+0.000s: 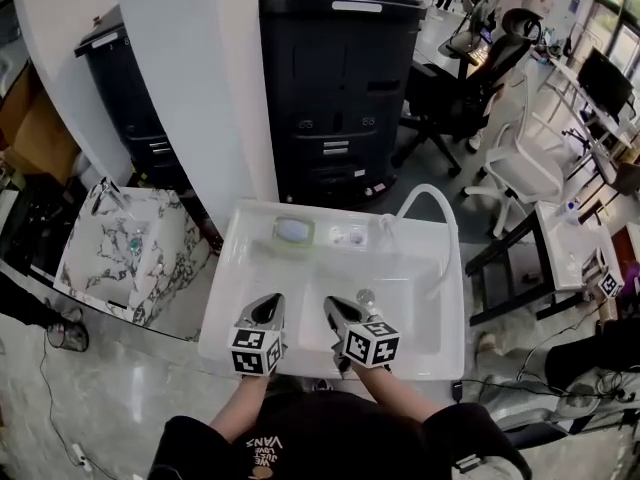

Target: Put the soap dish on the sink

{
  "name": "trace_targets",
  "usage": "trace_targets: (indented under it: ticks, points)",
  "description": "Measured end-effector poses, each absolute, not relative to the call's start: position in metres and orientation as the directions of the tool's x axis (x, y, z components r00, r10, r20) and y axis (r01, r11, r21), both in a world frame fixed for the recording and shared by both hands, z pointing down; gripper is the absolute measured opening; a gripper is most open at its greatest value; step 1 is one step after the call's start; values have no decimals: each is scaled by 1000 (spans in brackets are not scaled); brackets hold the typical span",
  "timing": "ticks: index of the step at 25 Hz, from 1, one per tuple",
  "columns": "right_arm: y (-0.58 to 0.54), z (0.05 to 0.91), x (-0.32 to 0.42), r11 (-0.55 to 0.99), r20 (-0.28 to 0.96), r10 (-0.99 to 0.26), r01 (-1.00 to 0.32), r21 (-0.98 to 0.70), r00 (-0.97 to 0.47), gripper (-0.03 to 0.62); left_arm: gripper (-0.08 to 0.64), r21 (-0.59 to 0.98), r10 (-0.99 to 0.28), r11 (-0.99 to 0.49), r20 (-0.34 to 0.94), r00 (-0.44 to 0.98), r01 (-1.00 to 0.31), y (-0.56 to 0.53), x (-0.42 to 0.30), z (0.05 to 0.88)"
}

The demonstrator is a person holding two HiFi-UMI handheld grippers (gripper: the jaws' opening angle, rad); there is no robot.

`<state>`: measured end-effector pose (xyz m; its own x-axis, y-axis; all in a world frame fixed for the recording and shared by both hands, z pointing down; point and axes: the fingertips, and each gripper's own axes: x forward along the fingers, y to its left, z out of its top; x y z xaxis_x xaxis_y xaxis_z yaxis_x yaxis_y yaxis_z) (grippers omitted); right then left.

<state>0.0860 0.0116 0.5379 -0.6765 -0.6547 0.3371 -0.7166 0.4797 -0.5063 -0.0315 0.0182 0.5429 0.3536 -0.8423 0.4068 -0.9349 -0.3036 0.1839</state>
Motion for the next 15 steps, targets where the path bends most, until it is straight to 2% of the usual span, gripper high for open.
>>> trace_targets:
  ticks: [6,15]
  points:
    - [36,533,89,538,333,-623,-696,-475,-708,3,54,162,-848,-340,374,376,-926,40,-18,531]
    - [63,525,113,565,319,-609,-679,-469,-726,3,54,156,-865,-309,364,345,-938,77,-23,526]
